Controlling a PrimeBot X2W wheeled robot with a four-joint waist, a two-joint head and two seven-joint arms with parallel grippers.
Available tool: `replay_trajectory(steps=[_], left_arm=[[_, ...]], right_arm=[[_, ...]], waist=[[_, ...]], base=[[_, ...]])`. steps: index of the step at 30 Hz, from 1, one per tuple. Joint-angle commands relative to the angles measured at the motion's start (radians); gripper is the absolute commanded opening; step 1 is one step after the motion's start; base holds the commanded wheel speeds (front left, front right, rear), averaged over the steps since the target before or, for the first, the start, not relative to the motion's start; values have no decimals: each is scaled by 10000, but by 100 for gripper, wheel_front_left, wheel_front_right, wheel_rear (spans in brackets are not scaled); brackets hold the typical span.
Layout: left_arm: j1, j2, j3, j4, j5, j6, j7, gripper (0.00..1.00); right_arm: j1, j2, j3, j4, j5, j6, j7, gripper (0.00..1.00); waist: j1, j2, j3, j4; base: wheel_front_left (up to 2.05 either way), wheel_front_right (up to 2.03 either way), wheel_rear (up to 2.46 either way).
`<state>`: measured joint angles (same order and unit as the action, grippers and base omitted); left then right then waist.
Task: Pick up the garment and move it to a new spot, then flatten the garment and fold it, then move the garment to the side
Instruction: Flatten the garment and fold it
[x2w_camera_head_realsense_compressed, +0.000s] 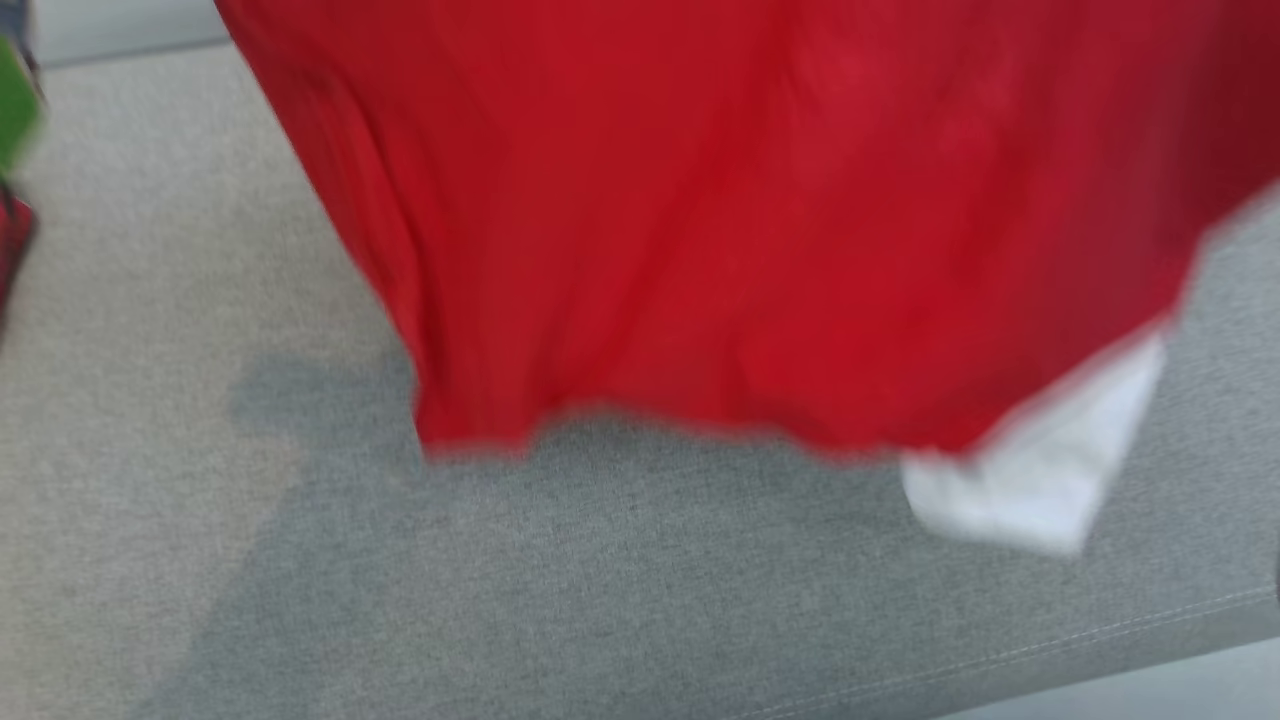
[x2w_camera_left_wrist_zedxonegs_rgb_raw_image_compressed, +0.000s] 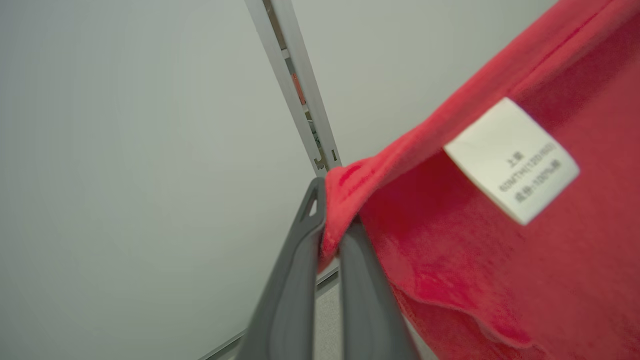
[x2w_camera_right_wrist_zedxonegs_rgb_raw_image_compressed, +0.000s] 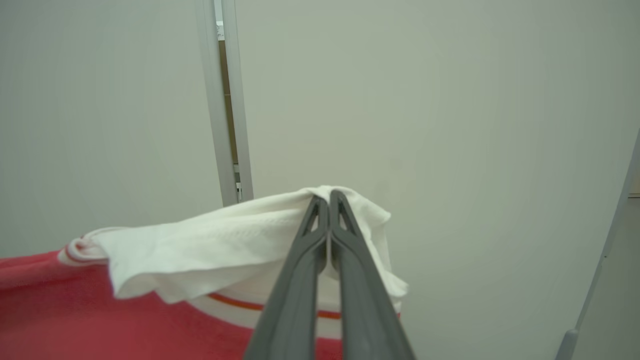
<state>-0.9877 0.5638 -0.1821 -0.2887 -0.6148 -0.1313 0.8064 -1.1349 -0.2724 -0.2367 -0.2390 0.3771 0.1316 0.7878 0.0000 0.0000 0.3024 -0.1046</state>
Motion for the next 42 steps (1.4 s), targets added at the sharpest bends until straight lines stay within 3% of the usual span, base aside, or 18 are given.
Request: replay_trajectory(steps=[1,6,11,17,22,29,36,42], left_arm=[[-956,5,-111,740,454,25,-315,0],[-3969,-713,-789,4135,2141,21,-2888,0],[-5231,-1294,-1507,6733,3056,20,-5850,0],[-4234,-1426,-2453,8712,3082,18,-7954,0],[-1562,-1347,-3134,9278,2332,17,-9106,0],[2836,-1371,-3837,8397,1670,241,-9433,0],[7097,-1331,-4182,5350,980,1626,-8830,0],[9597,-796,-4312,2057,396,2767,-7527,0]], right_arm=[[-840,351,271,540,-584,-17,-376,0],[-3493,1607,840,3146,-2414,-18,-2443,0],[-4579,2077,1171,5184,-2989,-15,-4335,0],[-2735,1986,2070,5988,-2647,-18,-5822,0],[1026,1412,2549,5355,-1779,-17,-6512,0],[6703,647,2330,3098,-828,-18,-6284,0],[12070,1115,1371,101,-462,-17,-5540,0],[14590,1711,1159,-1858,-386,-17,-4932,0]], waist=[[0,0,2475,264],[0,0,3702,364],[0,0,3863,400],[0,0,3357,259],[0,0,2122,212],[0,0,444,400],[0,0,-518,610],[0,0,-249,609]], base=[[0,0,0],[0,0,0],[0,0,0],[0,0,0],[0,0,0],[0,0,0],[0,0,0],[0,0,0]])
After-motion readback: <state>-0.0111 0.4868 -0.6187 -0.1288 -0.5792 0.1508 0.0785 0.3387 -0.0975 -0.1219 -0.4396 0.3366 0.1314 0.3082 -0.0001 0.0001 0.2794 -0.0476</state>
